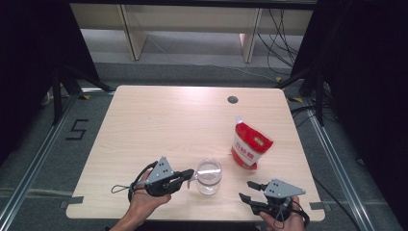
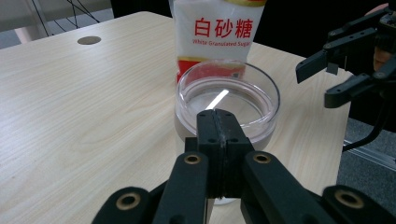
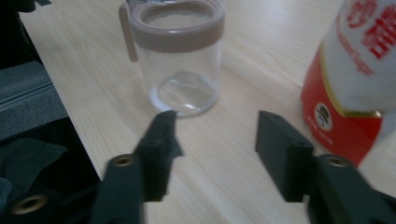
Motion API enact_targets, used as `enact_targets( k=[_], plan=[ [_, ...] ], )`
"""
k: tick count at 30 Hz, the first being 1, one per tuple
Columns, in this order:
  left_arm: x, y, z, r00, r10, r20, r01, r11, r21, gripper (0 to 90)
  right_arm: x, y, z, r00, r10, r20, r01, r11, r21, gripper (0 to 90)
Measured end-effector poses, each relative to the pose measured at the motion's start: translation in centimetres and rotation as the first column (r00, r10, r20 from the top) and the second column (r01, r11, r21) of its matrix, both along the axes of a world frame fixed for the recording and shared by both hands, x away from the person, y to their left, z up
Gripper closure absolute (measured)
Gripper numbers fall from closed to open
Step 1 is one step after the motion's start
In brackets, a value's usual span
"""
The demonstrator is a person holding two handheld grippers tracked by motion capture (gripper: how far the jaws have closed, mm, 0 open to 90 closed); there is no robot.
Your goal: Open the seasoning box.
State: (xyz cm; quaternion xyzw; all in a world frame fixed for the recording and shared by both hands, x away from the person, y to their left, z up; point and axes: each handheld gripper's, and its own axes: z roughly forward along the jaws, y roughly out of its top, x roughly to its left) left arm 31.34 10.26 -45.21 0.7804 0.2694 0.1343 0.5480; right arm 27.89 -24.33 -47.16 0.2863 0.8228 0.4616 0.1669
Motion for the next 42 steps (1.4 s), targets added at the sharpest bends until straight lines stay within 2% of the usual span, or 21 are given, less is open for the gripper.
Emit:
enact_targets(
  k=[1, 3, 5, 6, 10, 16, 19, 20, 21, 23, 24, 27, 28, 34, 36, 38, 40, 42],
  plan=[
    [0.0, 0.1, 0.0, 0.9999, -0.005, 0.015, 0.005, 0.9998, 0.018, 89.0, 0.2, 0.3, 0.0, 0.9998, 0.016, 0.008, -0.016, 1.0, -0.006, 62.0],
    [-0.1, 0.0, 0.0, 1.0, 0.002, 0.005, -0.002, 0.9999, 0.011, 89.0, 0.4, 0.8, 0.1, 0.9993, 0.021, 0.032, -0.02, 1.0, -0.008, 65.3],
    [-0.1, 0.0, 0.0, 1.0, 0.001, 0.005, -0.001, 1.0, 0.008, 89.0, 0.3, 1.0, 0.2, 0.9997, 0.011, 0.021, -0.01, 1.0, -0.003, 66.4],
    [-0.1, 0.0, 0.0, 1.0, 0.001, 0.005, -0.001, 1.0, 0.008, 89.0, 0.8, 1.5, 0.4, 0.9982, 0.039, 0.045, -0.038, 0.999, -0.012, 70.1],
    [-0.1, 0.0, 0.1, 0.9999, -0.005, 0.015, 0.004, 0.9998, 0.02, 89.0, 1.3, 2.0, 0.6, 0.9968, 0.047, 0.064, -0.046, 0.999, -0.018, 74.6],
    [-0.1, 0.0, 0.1, 0.9999, -0.001, 0.012, 0.001, 0.9998, 0.018, 89.0, 2.0, 2.7, 0.6, 0.9949, 0.063, 0.079, -0.062, 0.998, -0.023, 75.7],
    [0.0, -0.1, 0.0, 0.9998, -0.006, 0.019, 0.005, 0.9998, 0.021, 89.0, 2.1, 2.8, 0.6, 0.9953, 0.069, 0.069, -0.067, 0.997, -0.029, 75.7],
    [-0.1, -0.1, -0.1, 0.9999, 0.017, -0.003, -0.017, 0.9998, 0.014, 89.0, 2.3, 3.0, 0.6, 0.9946, 0.076, 0.071, -0.075, 0.997, -0.014, 75.7],
    [-0.1, -0.1, -0.1, 0.9999, 0.017, -0.003, -0.017, 0.9998, 0.014, 89.0, 2.3, 2.9, 0.7, 0.9955, 0.058, 0.075, -0.056, 0.998, -0.027, 75.7],
    [0.0, -0.1, -0.2, 1.0, 0.005, 0.008, -0.006, 0.9996, 0.027, 89.1, 2.4, 2.9, 0.8, 0.9947, 0.064, 0.08, -0.062, 0.998, -0.022, 75.8],
    [0.0, -0.1, -0.3, 1.0, 0.002, 0.003, -0.002, 0.9994, 0.033, 89.1, 2.4, 3.0, 0.9, 0.996, 0.05, 0.074, -0.049, 0.999, -0.014, 75.8],
    [0.0, -0.1, -0.5, 0.9999, 0.014, -0.01, -0.014, 0.9995, 0.029, 89.0, 2.6, 3.1, 0.9, 0.9954, 0.057, 0.077, -0.056, 0.998, -0.01, 75.8],
    [-0.1, -0.1, -0.5, 0.9996, 0.02, -0.02, -0.019, 0.9996, 0.02, 88.9, 2.8, 3.1, 1.0, 0.994, 0.061, 0.091, -0.06, 0.998, -0.008, 75.9],
    [0.0, -0.1, -0.5, 0.9997, 0.017, -0.017, -0.017, 0.9996, 0.022, 88.7, 3.0, 3.9, 1.4, 0.9907, 0.075, 0.114, -0.077, 0.997, 0.015, 78.0],
    [0.0, -0.1, -0.5, 0.9997, 0.016, -0.017, -0.016, 0.9996, 0.023, 88.6, 2.9, 4.0, 1.5, 0.9924, 0.063, 0.105, -0.066, 0.998, 0.023, 78.4],
    [0.0, -0.1, -0.5, 0.9998, 0.014, -0.015, -0.014, 0.9996, 0.023, 88.6, 3.1, 4.4, 1.8, 0.9874, 0.087, 0.132, -0.092, 0.995, 0.031, 80.0],
    [0.0, -0.1, -0.5, 0.9998, 0.015, -0.015, -0.014, 0.9996, 0.024, 88.5, 3.1, 4.5, 1.9, 0.9885, 0.087, 0.123, -0.092, 0.995, 0.034, 80.3],
    [0.0, -0.1, -0.5, 0.9997, 0.016, -0.017, -0.016, 0.9996, 0.023, 88.5, 3.1, 4.9, 2.1, 0.9881, 0.098, 0.119, -0.106, 0.992, 0.062, 82.3]
  ],
)
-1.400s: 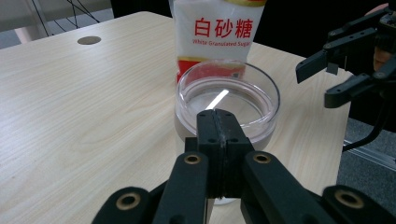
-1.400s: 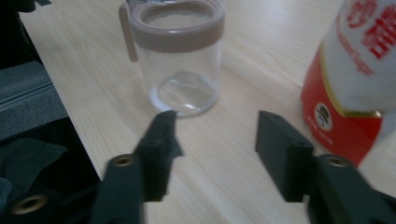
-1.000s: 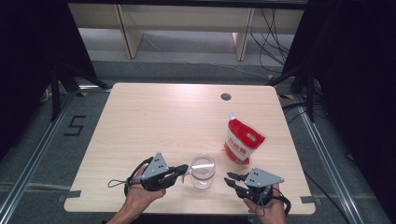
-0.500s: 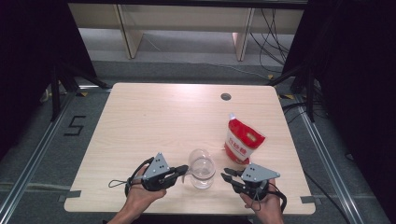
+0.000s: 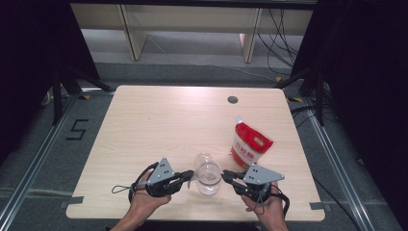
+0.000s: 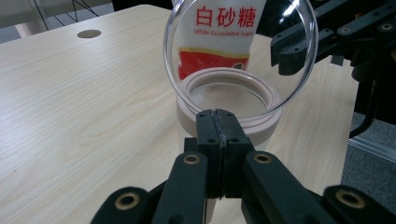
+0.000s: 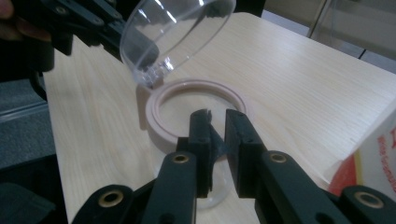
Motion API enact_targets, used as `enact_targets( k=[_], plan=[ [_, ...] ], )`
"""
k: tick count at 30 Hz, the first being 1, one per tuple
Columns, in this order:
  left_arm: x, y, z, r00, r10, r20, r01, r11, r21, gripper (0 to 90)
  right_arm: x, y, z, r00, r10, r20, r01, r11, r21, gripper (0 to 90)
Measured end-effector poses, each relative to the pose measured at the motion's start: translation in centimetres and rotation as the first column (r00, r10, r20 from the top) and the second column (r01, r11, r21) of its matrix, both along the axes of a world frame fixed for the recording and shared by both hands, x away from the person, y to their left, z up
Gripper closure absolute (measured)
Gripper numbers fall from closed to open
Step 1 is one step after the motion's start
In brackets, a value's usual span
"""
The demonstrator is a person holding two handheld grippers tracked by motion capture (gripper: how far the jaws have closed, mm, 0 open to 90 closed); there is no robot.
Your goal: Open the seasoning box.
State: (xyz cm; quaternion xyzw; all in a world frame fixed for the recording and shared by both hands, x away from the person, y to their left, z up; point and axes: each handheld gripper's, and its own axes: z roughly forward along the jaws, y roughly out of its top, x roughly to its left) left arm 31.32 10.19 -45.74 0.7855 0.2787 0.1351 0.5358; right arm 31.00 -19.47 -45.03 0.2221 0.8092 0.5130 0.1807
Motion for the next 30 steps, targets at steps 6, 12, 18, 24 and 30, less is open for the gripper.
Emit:
enact_targets(
  k=[6, 12, 18, 24, 30],
  plan=[
    [0.0, 0.0, 0.0, 1.0, -0.007, 0.001, 0.007, 1.0, 0.002, 88.5, -0.3, 0.7, 0.8, 0.9999, 0.011, 0.008, -0.012, 0.999, 0.031, 84.3],
    [0.0, 0.0, 0.0, 1.0, -0.007, -0.001, 0.007, 1.0, 0.003, 87.9, -0.5, 1.4, 1.4, 0.9992, 0.04, 0.01, -0.04, 0.999, 0.014, 85.5],
    [0.0, 0.1, 0.0, 1.0, -0.005, -0.005, 0.005, 1.0, 0.001, 86.9, -0.6, 2.2, 1.7, 0.9977, 0.061, 0.03, -0.061, 0.998, 0.018, 85.9],
    [-0.1, 0.3, 0.3, 0.9999, -0.01, -0.001, 0.01, 0.9999, -0.005, 78.0, -0.8, 2.4, 2.0, 0.9982, 0.06, 0.003, -0.06, 0.998, 0.007, 85.9],
    [-0.9, 1.1, 0.4, 0.9998, 0.004, 0.019, -0.004, 1.0, 0.008, 58.5, -0.6, 3.0, 2.1, 0.9965, 0.079, 0.028, -0.079, 0.997, 0.007, 85.8]
  ],
)
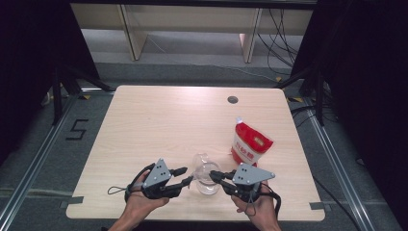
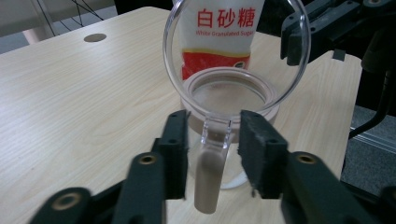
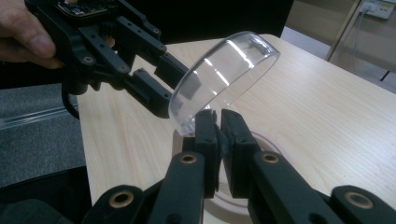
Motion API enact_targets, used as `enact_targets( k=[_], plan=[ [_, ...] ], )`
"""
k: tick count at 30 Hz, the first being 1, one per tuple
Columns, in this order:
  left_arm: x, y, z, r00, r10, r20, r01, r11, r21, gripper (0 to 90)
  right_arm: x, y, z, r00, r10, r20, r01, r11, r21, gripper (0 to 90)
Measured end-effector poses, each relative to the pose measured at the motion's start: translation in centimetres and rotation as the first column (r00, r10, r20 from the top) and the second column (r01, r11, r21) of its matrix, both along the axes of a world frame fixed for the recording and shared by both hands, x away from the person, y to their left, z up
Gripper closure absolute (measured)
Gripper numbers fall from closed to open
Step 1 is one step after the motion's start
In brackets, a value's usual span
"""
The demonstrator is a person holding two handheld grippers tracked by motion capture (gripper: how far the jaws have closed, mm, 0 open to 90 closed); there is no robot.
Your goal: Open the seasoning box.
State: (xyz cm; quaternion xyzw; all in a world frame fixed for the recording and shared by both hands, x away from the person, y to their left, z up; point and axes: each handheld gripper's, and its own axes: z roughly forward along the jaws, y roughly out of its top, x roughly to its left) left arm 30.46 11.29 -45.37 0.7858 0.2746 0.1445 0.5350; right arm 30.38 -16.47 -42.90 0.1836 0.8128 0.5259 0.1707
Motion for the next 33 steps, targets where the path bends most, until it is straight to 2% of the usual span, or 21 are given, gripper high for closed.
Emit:
enact_targets(
  k=[1, 2, 4, 7, 8, 9, 11, 12, 15, 16, 18, 19, 20, 23, 24, 25, 28, 32, 33],
  plan=[
    [-0.1, 0.2, 0.0, 1.0, 0.002, -0.003, -0.002, 1.0, 0.009, 54.7, 0.1, 0.1, 0.0, 0.9997, 0.005, 0.025, -0.005, 1.0, 0.0, 85.7],
    [-0.2, 0.5, -0.2, 0.9999, 0.001, -0.01, -0.001, 1.0, 0.006, 52.3, 0.0, 0.1, 0.1, 1.0, 0.004, 0.006, -0.003, 1.0, -0.004, 85.7],
    [-0.3, 0.9, -0.5, 0.9995, 0.021, -0.025, -0.021, 0.9997, 0.007, 48.3, 0.0, 0.4, 0.0, 1.0, 0.007, 0.003, -0.007, 1.0, -0.001, 85.7],
    [-0.3, 1.2, -0.7, 0.9994, 0.025, -0.023, -0.025, 0.9995, 0.018, 42.8, 0.0, 0.5, 0.0, 1.0, 0.009, 0.002, -0.009, 1.0, -0.005, 85.7],
    [-0.3, 1.4, -0.9, 0.9983, 0.042, -0.041, -0.042, 0.9991, 0.006, 40.7, 0.1, 0.7, -0.1, 0.9999, 0.011, 0.007, -0.011, 1.0, 0.001, 85.6],
    [-0.2, 1.6, -0.8, 0.999, 0.037, -0.024, -0.036, 0.9991, 0.024, 39.4, 0.1, 0.7, 0.0, 0.9997, 0.011, 0.02, -0.011, 1.0, -0.002, 85.5],
    [-0.3, 1.7, -1.0, 0.9975, 0.055, -0.043, -0.055, 0.9984, 0.01, 37.1, 0.0, 0.7, 0.0, 0.9998, 0.019, -0.002, -0.019, 1.0, -0.009, 85.5],
    [-0.4, 1.8, -0.9, 0.9975, 0.06, -0.038, -0.059, 0.9978, 0.031, 36.0, 0.0, 0.9, 0.0, 0.9999, 0.012, 0.008, -0.012, 1.0, -0.004, 85.5],
    [-0.4, 1.9, -1.1, 0.9967, 0.066, -0.048, -0.065, 0.9974, 0.031, 32.9, 0.1, 0.9, 0.0, 0.9998, 0.022, 0.004, -0.021, 1.0, -0.008, 85.4],
    [-0.3, 2.2, -1.2, 0.9969, 0.07, -0.034, -0.069, 0.9962, 0.054, 31.7, 0.1, 1.0, 0.1, 0.9997, 0.024, -0.004, -0.024, 1.0, -0.009, 85.1],
    [-0.3, 2.6, -1.4, 0.9957, 0.085, -0.036, -0.083, 0.9949, 0.056, 30.6, 0.0, 1.1, 0.0, 0.9997, 0.025, -0.002, -0.025, 1.0, -0.008, 85.1],
    [-0.3, 2.6, -1.4, 0.9957, 0.085, -0.036, -0.083, 0.9949, 0.056, 29.9, 0.0, 1.2, 0.0, 0.9996, 0.029, -0.002, -0.029, 0.999, -0.012, 85.0],
    [-0.4, 2.6, -1.5, 0.9925, 0.104, -0.064, -0.102, 0.9942, 0.034, 29.9, 0.0, 1.2, 0.0, 0.9996, 0.029, -0.002, -0.029, 0.999, -0.012, 85.0],
    [-0.5, 3.0, -1.8, 0.9908, 0.118, -0.066, -0.115, 0.9923, 0.046, 26.9, 0.0, 1.7, 0.0, 0.9992, 0.041, -0.002, -0.041, 0.999, -0.003, 84.8],
    [-0.5, 3.4, -1.9, 0.9944, 0.096, -0.043, -0.094, 0.9941, 0.053, 26.5, 0.0, 1.8, 0.0, 0.9993, 0.038, -0.004, -0.038, 0.999, 0.0, 84.9],
    [-0.6, 3.6, -2.0, 0.9938, 0.104, -0.038, -0.102, 0.9933, 0.054, 26.3, 0.0, 1.9, 0.0, 0.9989, 0.046, -0.006, -0.046, 0.999, -0.01, 84.9],
    [-0.9, 3.8, -2.3, 0.9906, 0.123, -0.06, -0.121, 0.992, 0.037, 23.1, 0.0, 2.2, 0.0, 0.9987, 0.052, 0.0, -0.052, 0.999, -0.008, 84.8],
    [-1.0, 4.3, -2.4, 0.9878, 0.142, -0.063, -0.139, 0.9893, 0.042, 19.3, 0.0, 2.1, 0.0, 0.9989, 0.046, 0.001, -0.046, 0.999, -0.004, 83.6],
    [-0.9, 4.3, -2.5, 0.989, 0.133, -0.065, -0.131, 0.9909, 0.028, 18.8, 0.0, 1.8, 0.0, 0.9991, 0.043, 0.0, -0.043, 0.999, -0.012, 83.1]
  ],
)
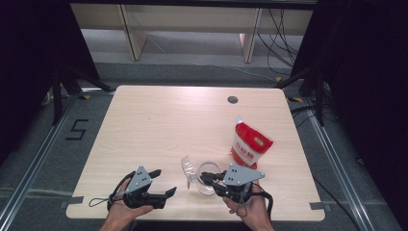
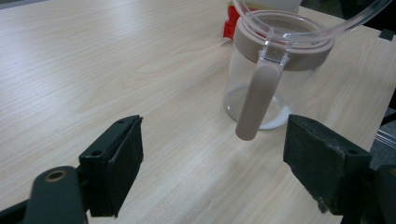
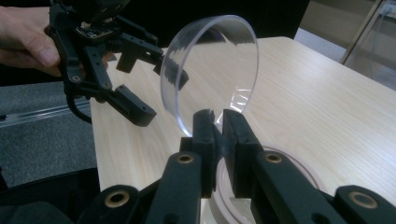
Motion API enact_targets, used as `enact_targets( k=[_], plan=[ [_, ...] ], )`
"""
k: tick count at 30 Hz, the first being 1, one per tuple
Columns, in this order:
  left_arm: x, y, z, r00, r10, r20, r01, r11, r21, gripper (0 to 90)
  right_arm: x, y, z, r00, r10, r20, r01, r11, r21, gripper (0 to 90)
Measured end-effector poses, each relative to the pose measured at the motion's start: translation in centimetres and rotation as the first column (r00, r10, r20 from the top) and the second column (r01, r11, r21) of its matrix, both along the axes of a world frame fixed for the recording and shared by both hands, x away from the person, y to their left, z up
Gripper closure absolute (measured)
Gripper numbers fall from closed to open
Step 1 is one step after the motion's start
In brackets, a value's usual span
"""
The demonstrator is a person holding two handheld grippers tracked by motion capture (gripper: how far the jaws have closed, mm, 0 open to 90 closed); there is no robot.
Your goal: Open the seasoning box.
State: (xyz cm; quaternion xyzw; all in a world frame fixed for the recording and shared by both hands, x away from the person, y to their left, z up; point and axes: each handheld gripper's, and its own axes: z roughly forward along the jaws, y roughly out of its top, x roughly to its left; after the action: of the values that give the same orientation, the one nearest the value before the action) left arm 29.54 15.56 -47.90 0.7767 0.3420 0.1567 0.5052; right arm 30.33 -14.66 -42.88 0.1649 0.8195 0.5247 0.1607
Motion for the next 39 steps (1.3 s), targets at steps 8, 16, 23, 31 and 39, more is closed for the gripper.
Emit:
enact_targets(
  k=[8, 16, 23, 31, 39],
  plan=[
    [-0.3, 0.0, -0.3, 1.0, 0.006, 0.005, -0.006, 0.9999, 0.016, 15.3, 0.0, -3.3, -0.7, 0.9962, -0.085, -0.02, 0.086, 0.996, 0.027, 70.4],
    [-0.5, -0.3, -0.7, 0.9996, -0.026, 0.006, 0.026, 0.9991, 0.033, 15.3, 0.0, -6.0, -0.7, 0.9867, -0.162, -0.016, 0.162, 0.985, 0.05, 59.3],
    [-0.5, -0.3, -0.6, 0.9979, -0.059, 0.027, 0.058, 0.998, 0.024, 15.3, -0.3, -9.0, -1.4, 0.969, -0.246, -0.017, 0.247, 0.968, 0.045, 51.3],
    [-0.5, -0.3, -0.7, 0.9993, -0.036, 0.007, 0.036, 0.9991, 0.023, 15.3, -0.2, -12.0, -2.0, 0.9387, -0.343, -0.031, 0.345, 0.937, 0.049, 40.3],
    [-0.3, -0.1, -0.6, 0.9992, -0.039, 0.009, 0.038, 0.9991, 0.018, 15.3, 0.5, -13.4, -3.3, 0.9176, -0.388, -0.085, 0.393, 0.918, 0.051, 30.4]
  ],
)
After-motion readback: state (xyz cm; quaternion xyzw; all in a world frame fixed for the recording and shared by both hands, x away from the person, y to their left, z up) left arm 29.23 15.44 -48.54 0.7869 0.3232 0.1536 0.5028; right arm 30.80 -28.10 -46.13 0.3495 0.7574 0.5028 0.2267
